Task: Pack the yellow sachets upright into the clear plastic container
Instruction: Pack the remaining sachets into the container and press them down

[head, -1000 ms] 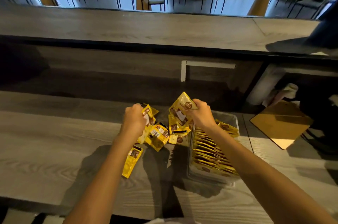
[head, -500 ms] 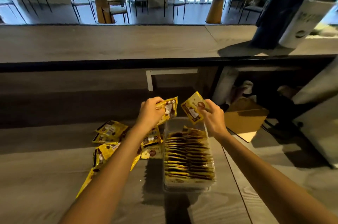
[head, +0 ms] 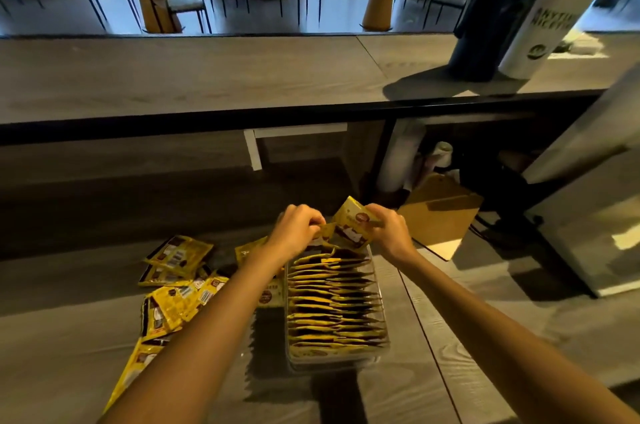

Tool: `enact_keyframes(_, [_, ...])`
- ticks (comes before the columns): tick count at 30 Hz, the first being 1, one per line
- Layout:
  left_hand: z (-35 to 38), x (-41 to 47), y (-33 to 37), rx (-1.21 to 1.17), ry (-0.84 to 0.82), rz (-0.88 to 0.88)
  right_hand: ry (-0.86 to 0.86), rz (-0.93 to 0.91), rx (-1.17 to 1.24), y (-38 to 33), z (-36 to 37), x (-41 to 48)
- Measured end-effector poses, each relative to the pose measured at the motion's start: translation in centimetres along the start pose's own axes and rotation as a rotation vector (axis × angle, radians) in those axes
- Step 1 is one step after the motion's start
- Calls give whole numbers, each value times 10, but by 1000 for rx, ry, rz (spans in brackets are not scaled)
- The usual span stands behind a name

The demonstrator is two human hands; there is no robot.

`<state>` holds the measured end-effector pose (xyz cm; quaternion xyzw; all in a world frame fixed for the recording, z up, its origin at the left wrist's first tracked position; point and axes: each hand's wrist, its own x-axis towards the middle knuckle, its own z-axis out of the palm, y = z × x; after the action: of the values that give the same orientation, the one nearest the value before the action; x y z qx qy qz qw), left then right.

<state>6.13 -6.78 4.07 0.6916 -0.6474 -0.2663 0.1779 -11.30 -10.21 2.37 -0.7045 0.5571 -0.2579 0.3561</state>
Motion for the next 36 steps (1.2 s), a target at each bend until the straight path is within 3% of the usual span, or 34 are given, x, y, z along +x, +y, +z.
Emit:
enact_keyframes(6, [9,4,-15,47,-197,-18,-243,-158,-386,2,10,10])
enact_keyframes(11, [14,0,-25,100,-309,-44,-429,-73,-652,7,23,18])
enact_keyframes(21, [6,-11,-23,177,-418,-56,-587,-43,-498,8,14,11])
enact_keyframes(29, [15,-2,-30,185,-353,-57,-514,-72,-549,6,14,10])
enact_keyframes(36, [13,-9,-29,120,-450,-79,-509,-15,-459,11,17,2])
